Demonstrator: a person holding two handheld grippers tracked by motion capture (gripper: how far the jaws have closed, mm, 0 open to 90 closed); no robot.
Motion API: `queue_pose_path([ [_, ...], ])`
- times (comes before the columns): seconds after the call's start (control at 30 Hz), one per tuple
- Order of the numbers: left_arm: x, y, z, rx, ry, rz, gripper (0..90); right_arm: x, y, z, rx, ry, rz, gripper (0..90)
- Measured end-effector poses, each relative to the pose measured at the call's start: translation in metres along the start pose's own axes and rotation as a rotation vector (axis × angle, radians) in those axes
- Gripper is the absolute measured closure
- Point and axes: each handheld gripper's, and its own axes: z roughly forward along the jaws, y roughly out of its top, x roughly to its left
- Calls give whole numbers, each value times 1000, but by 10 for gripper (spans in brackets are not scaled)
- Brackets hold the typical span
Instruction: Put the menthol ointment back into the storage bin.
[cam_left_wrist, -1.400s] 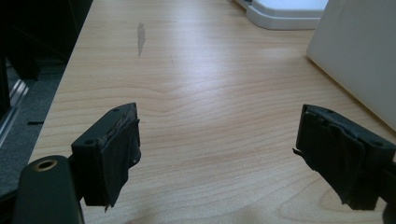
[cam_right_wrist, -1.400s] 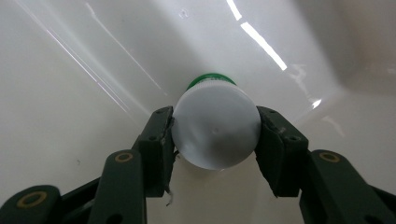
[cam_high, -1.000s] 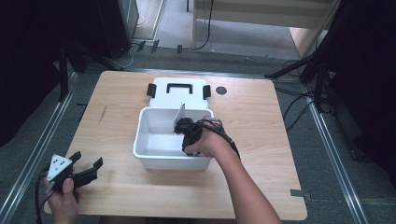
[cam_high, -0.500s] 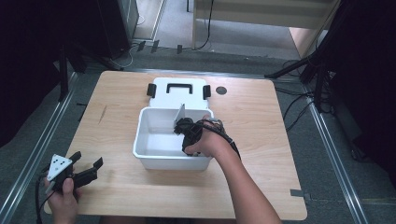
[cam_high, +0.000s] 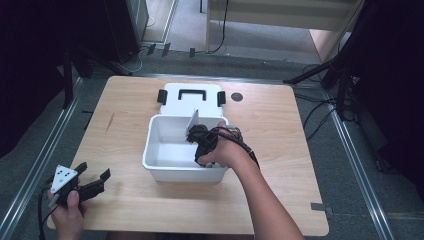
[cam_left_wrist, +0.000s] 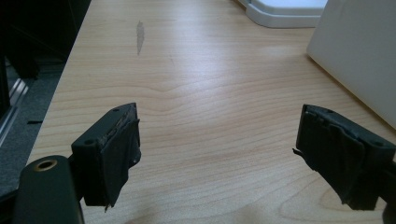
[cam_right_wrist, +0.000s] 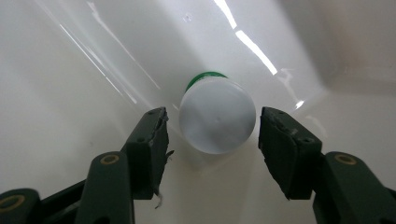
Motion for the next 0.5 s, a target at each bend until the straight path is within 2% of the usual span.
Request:
queue_pose_path([
  [0.4, 0, 0, 0, -2, 0, -5, 148, 1, -4, -30, -47, 12, 5, 391],
  [0.5, 0, 0, 0, -1, 0, -3, 149, 1, -7, -44, -70, 15, 15, 376],
])
